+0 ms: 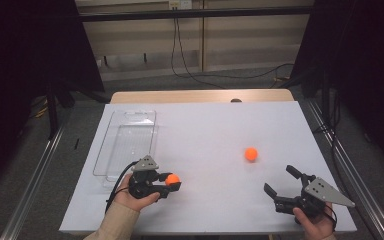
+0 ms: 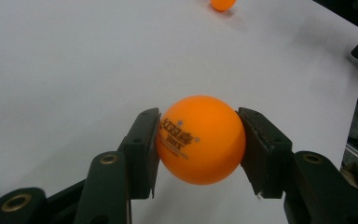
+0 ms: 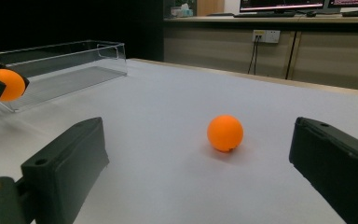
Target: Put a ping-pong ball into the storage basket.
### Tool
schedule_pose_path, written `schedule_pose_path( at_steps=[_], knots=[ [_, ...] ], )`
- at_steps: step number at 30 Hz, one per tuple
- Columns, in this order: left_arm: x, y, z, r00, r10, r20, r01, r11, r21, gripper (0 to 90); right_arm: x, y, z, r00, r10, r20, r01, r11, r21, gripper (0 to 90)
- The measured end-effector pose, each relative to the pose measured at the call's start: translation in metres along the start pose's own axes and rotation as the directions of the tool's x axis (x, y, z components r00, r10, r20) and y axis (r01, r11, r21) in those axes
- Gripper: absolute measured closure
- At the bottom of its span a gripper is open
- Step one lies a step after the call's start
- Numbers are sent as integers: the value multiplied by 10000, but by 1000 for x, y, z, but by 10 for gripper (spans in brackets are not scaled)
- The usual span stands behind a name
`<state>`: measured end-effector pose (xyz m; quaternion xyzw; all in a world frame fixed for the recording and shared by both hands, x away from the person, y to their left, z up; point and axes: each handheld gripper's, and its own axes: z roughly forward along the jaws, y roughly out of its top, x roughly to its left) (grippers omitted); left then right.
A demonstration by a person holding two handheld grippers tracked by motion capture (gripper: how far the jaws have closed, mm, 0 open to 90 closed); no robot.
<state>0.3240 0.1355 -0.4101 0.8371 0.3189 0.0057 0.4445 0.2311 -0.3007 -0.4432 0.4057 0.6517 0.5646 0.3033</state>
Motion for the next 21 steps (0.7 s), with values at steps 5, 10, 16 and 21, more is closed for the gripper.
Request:
schedule_pose_path(
  at_steps=[5, 10, 16, 21],
  knots=[
    [0, 1, 0, 10000, -78, 19, 78, 10000, 35, 508, 0, 0, 0, 10000, 11, 8, -11, 10000, 13, 34],
    [1, 2, -1, 9999, -136, 0, 136, 9999, 6, 508, 0, 0, 0, 10000, 16, 14, -16, 10000, 8, 33],
    [3, 4, -3, 9998, -191, -30, 191, 9998, 10, 508, 0, 0, 0, 10000, 9, 13, -9, 10000, 11, 33],
    [4, 6, -6, 9996, -268, -65, 268, 9996, 25, 508, -1, 0, 0, 10000, 27, 25, -27, 10000, 18, 34]
  ],
)
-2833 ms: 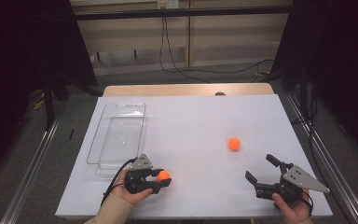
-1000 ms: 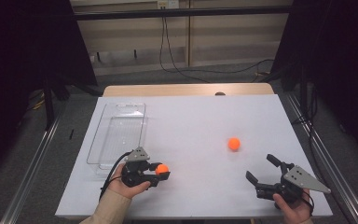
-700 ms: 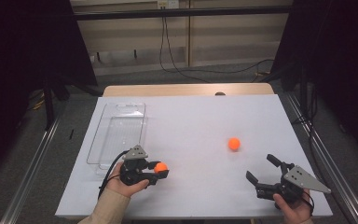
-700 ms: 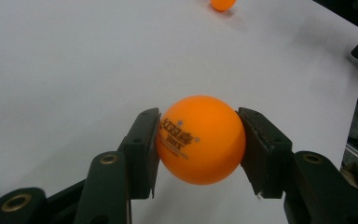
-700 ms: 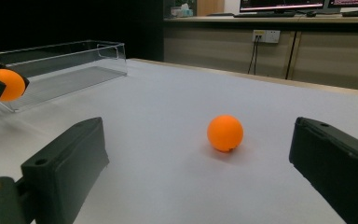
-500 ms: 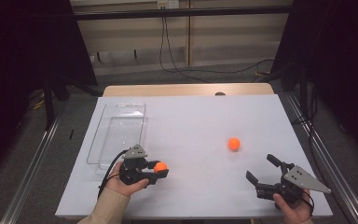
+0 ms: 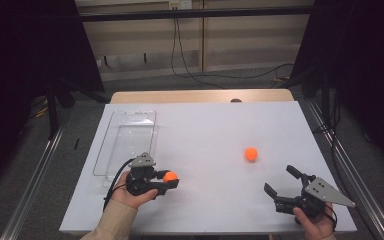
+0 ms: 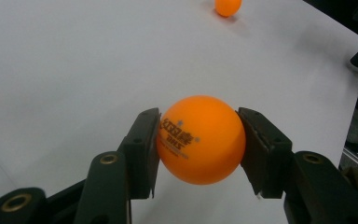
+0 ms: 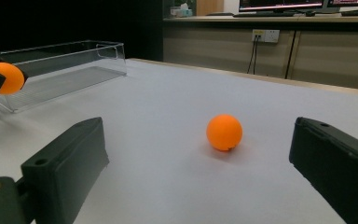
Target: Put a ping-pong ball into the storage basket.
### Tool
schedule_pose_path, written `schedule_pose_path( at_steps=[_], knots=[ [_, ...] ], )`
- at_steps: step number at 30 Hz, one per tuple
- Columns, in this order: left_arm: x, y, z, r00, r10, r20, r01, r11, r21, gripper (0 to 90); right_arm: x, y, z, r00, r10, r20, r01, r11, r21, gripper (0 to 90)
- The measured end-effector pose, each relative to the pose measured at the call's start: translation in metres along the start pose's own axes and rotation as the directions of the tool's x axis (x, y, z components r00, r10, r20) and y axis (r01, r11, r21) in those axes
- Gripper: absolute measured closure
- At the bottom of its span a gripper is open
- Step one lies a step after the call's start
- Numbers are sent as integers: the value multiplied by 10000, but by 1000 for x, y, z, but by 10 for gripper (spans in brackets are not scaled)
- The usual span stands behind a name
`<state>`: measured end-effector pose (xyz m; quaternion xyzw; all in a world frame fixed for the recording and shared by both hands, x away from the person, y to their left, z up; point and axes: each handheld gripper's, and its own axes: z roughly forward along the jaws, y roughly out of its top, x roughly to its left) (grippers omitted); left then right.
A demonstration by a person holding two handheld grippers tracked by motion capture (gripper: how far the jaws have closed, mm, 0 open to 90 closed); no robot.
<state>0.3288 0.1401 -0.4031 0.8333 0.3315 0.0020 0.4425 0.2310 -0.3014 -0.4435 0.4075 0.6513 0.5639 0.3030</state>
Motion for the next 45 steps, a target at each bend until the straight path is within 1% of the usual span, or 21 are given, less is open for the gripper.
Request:
schedule_pose_path(
  at_steps=[13, 23, 28, 36, 45],
  knots=[
    [2, 4, -4, 9998, -181, -30, 181, 9998, -54, 509, 0, 0, 0, 10000, 29, -3, -29, 10000, -11, 33],
    [3, 7, -7, 9997, -240, -29, 240, 9997, -29, 508, 0, 0, 0, 10000, 75, -11, -75, 10000, -23, 33],
    [5, 8, -8, 9994, -346, -15, 346, 9994, 15, 508, -1, 0, -1, 10000, 48, -16, -48, 10000, -27, 33],
    [8, 10, -13, 9990, -426, -106, 426, 9991, 19, 508, -1, 0, -1, 10000, 51, -9, -51, 10000, -31, 33],
    [10, 12, -14, 9985, -524, -155, 525, 9986, 41, 509, -1, 0, -1, 10000, 75, 5, -75, 10000, -39, 33]
  ],
)
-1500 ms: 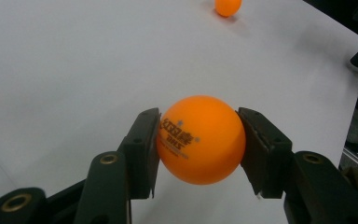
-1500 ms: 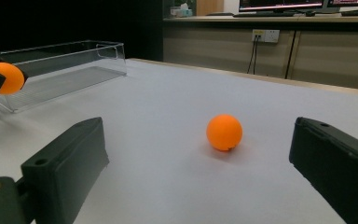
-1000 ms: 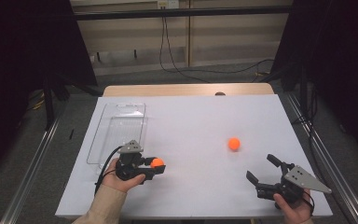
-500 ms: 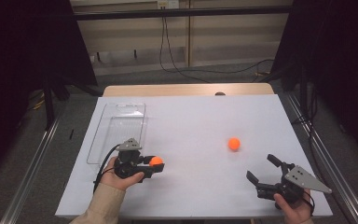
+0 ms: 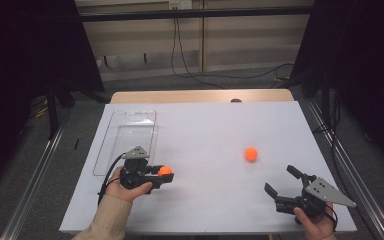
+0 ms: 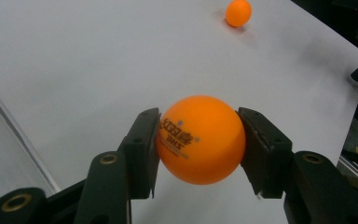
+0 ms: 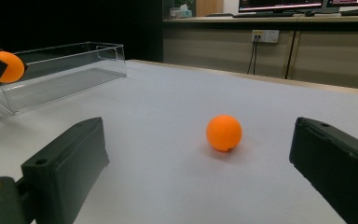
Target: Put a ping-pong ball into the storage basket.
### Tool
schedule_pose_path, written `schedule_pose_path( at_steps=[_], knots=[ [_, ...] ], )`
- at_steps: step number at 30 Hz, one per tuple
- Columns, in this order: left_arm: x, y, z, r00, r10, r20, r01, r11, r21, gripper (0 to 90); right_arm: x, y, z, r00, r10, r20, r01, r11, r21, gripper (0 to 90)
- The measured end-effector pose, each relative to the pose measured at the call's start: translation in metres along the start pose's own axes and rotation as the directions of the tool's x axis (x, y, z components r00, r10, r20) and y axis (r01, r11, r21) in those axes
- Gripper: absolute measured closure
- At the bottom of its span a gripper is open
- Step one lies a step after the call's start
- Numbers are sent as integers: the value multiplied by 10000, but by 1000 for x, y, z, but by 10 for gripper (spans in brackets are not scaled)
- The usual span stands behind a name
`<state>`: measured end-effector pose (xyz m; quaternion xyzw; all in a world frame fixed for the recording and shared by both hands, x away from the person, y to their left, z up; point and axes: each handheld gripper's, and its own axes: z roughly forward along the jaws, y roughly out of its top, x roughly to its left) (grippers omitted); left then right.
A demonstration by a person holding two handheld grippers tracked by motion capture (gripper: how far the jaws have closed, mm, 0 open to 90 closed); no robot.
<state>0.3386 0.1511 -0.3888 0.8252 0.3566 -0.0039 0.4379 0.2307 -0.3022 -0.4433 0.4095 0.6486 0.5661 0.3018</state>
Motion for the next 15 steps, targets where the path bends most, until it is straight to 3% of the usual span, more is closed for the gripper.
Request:
schedule_pose_path(
  at_steps=[15],
  knots=[
    [2, 5, -5, 9999, -108, -86, 107, 9999, -131, 509, 0, 0, 0, 10000, 4, -5, -4, 10000, -11, 33]
  ],
)
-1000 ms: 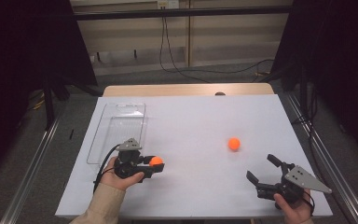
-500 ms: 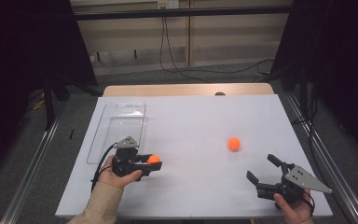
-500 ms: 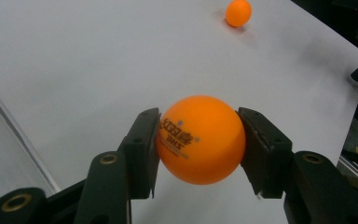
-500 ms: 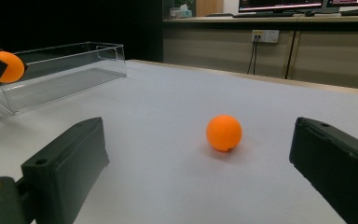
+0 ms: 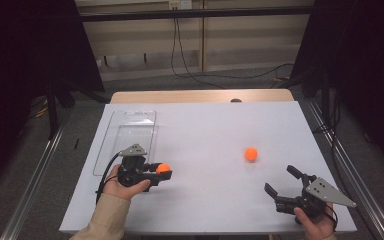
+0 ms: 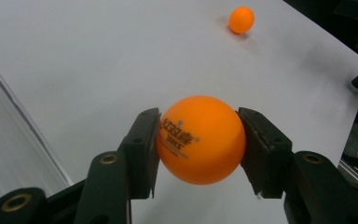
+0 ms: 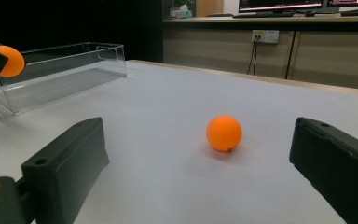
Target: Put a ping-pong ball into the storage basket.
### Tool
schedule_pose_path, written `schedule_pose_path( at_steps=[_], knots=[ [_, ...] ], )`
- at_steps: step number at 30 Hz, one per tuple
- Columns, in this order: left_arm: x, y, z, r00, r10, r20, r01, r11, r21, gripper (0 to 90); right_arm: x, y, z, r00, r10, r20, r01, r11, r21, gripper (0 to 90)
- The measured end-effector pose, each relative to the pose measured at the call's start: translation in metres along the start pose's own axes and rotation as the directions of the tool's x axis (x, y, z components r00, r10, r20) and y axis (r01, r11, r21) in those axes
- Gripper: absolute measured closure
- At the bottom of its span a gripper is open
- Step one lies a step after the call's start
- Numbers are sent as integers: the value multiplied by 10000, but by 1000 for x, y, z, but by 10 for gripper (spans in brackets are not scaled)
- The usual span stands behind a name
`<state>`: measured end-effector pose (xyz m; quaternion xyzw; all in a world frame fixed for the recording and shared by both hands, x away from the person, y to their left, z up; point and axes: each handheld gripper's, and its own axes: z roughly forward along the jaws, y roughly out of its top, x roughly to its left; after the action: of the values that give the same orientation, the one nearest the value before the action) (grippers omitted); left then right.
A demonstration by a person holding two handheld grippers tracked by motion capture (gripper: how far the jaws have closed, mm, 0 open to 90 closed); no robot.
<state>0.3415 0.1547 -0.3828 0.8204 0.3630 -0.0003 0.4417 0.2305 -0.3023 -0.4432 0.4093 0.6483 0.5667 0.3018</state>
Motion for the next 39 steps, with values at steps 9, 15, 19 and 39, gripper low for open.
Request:
schedule_pose_path(
  at_steps=[9, 15, 19, 39],
  knots=[
    [2, 3, -3, 10000, -77, -50, 77, 9999, 65, 508, 0, 0, 0, 10000, 15, 3, -15, 10000, -4, 33],
    [3, 4, -4, 9998, -129, -132, 129, 9999, 4, 508, 0, 0, 0, 10000, 4, 2, -4, 10000, -9, 33],
    [4, 5, -5, 9998, -144, -142, 144, 9999, -21, 508, 0, 0, 0, 10000, -5, 7, 5, 10000, -9, 33],
    [8, 10, -10, 9993, -230, -281, 227, 9996, -138, 508, 0, 0, 0, 10000, 24, 18, -24, 10000, -47, 33]
  ],
)
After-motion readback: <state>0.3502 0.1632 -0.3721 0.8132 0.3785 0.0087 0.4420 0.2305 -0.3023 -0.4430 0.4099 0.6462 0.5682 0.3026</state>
